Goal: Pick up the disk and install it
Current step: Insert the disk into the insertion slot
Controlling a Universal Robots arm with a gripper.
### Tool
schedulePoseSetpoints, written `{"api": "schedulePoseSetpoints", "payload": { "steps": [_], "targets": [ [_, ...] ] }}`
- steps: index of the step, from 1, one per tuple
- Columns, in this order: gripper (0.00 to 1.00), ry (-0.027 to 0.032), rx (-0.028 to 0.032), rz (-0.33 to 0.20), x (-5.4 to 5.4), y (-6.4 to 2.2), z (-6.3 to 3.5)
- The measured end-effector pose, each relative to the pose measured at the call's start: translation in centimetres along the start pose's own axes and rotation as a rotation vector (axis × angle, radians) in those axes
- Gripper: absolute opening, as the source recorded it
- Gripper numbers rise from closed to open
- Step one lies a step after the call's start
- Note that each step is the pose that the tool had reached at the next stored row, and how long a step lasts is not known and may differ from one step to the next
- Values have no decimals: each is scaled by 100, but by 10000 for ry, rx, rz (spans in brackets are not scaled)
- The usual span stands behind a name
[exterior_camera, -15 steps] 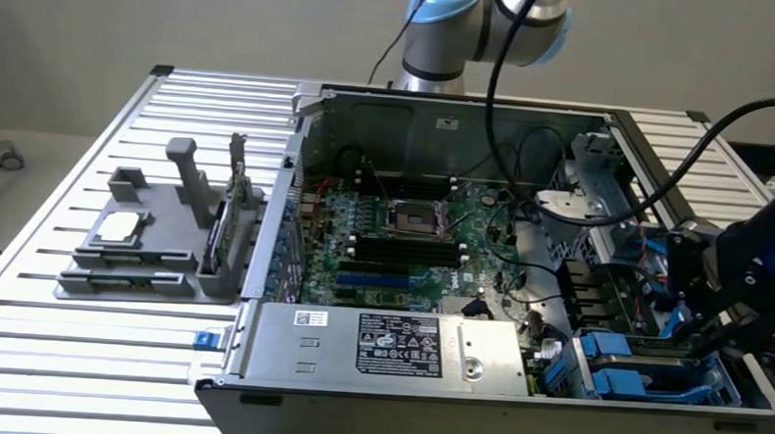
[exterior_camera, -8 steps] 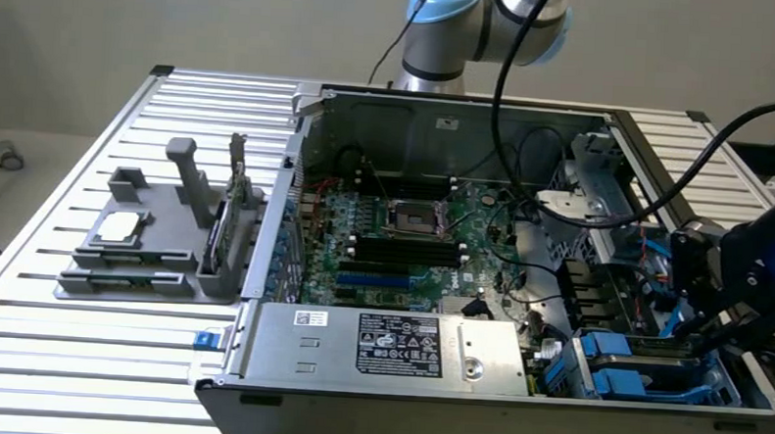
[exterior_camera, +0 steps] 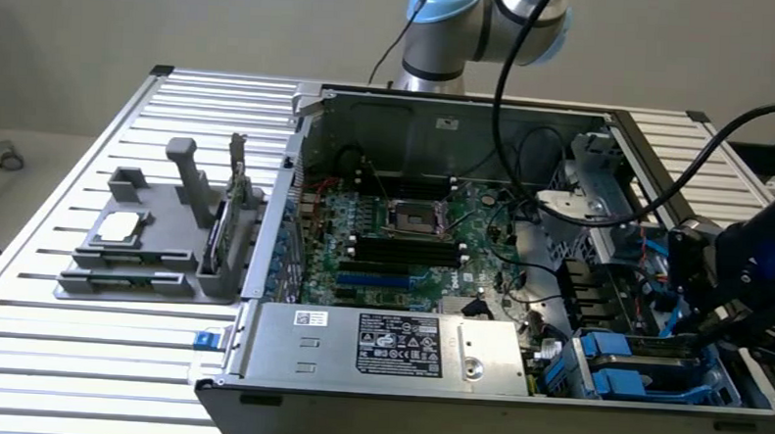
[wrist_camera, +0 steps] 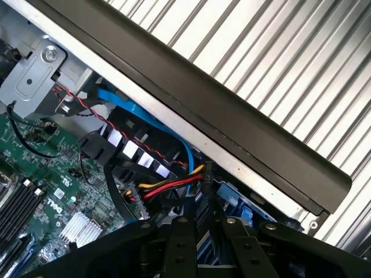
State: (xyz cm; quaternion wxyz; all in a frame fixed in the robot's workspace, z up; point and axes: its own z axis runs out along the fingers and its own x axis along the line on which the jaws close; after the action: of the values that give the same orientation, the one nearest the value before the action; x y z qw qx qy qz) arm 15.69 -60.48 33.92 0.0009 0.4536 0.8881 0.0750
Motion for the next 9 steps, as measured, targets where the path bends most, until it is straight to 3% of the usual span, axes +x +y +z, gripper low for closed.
{"api": "schedulePoseSetpoints", "payload": {
  "steps": [9],
  "targets": [
    [23, -22, -5, 121, 44, 89, 22]
  ]
}}
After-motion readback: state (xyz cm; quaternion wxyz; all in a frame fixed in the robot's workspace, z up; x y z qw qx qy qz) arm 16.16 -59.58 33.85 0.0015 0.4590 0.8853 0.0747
